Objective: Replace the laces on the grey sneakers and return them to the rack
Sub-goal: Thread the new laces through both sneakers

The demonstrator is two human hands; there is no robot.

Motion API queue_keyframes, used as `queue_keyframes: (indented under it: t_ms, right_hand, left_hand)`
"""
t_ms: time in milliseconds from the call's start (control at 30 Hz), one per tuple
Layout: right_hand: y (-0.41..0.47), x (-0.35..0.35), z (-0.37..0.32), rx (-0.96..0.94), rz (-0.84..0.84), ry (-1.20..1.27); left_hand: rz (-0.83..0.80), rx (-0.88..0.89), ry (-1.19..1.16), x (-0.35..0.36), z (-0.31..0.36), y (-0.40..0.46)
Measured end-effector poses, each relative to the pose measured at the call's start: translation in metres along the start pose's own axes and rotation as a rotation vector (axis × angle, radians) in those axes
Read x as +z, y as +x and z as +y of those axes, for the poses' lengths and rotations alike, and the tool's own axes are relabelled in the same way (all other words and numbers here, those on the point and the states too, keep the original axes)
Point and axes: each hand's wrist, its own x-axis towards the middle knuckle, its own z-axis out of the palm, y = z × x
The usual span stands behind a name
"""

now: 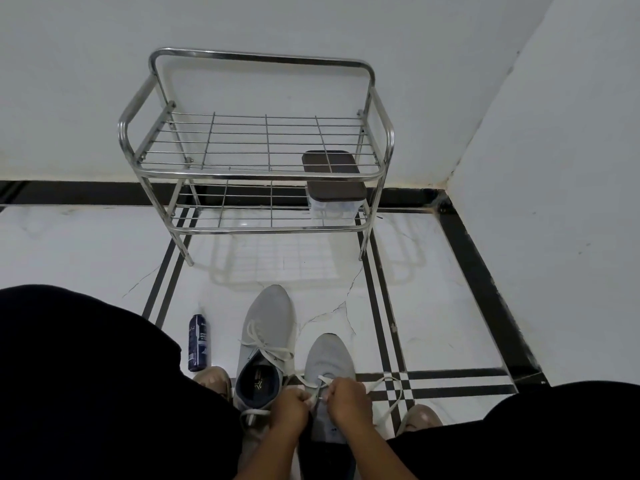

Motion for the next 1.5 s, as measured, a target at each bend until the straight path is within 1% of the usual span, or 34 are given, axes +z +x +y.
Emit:
queue_keyframes:
  t_ms: [167, 267, 500, 633, 767, 867, 900, 967, 1000, 1100, 1133, 1200, 1233, 1300, 1367, 1400, 1433, 1467, 1500]
  right_hand:
    - [0.005, 0.003, -0.003, 0.007, 0.010, -0.101]
    - [0.006, 0.005, -0.004, 0.020, 0.009, -0.118]
    - [0.007, 0.003, -0.006, -0.006, -0.103, -0.072]
    - [0.001, 0.000, -0.007, 0.021, -0.060, -0.027]
    - [-0.001, 0.003, -0.003, 0.046, -0.001, 0.179]
    - [-0.005, -0.001, -0.003, -0.032, 0.049, 0.142]
    - [-0.005, -0.006, -0.001, -0.067, 0.084, 0.092]
    - [-0.006, -0.015, 0.001, -0.066, 0.103, -0.015]
    - [-0.007, -0.017, 0.004, -0.023, 0.054, -0.066]
    - [-0.009, -0.015, 0.021, 0.072, -0.167, -0.213]
    - [-0.011, -0.013, 0.025, 0.091, -0.216, -0.219]
    - [-0.014, -0.008, 0.031, 0.112, -0.261, -0.189]
    - [-0.014, -0.008, 0.031, 0.117, -0.271, -0.178]
    - [-0.015, -0.010, 0.029, 0.133, -0.281, -0.159]
    - [-0.014, -0.011, 0.030, 0.178, -0.288, -0.144]
    - [-0.013, -0.011, 0.030, 0.194, -0.284, -0.149]
    - [-0.012, -0.011, 0.029, 0.199, -0.269, -0.155]
    - [-0.012, -0.012, 0.028, 0.205, -0.262, -0.158]
    - [-0.010, -0.012, 0.025, 0.203, -0.251, -0.154]
  left_hand:
    - [-0.005, -0.009, -0.032, -0.001, 0.000, 0.000]
    - [0.014, -0.018, -0.055, 0.001, -0.002, 0.001]
    - [0.023, -0.068, -0.060, 0.003, -0.005, 0.001]
    - [0.020, -0.060, -0.005, 0.002, 0.001, 0.001]
    - [0.047, -0.074, 0.032, -0.002, 0.010, 0.002]
    - [0.057, 0.004, 0.088, 0.001, 0.006, 0.003]
    - [0.066, 0.018, 0.096, 0.004, 0.005, 0.004]
    - [0.078, 0.037, 0.113, 0.008, 0.002, 0.005]
    - [0.089, 0.042, 0.121, 0.008, 0.002, 0.005]
    - [0.106, 0.063, 0.131, 0.006, 0.004, 0.003]
    - [0.146, 0.073, 0.141, 0.005, 0.005, 0.000]
    - [0.306, 0.095, 0.067, 0.000, 0.015, -0.007]
    - [0.410, 0.126, -0.033, -0.005, 0.025, -0.011]
    - [0.584, 0.133, -0.326, -0.030, 0.055, -0.019]
    - [0.732, 0.086, -0.735, -0.068, 0.088, -0.022]
    - [0.776, 0.072, -0.912, -0.086, 0.098, -0.023]
    - [0.795, 0.076, -0.966, -0.099, 0.104, -0.023]
    - [0.777, 0.095, -0.888, -0.106, 0.105, -0.021]
    - [0.717, 0.121, -0.736, -0.108, 0.103, -0.019]
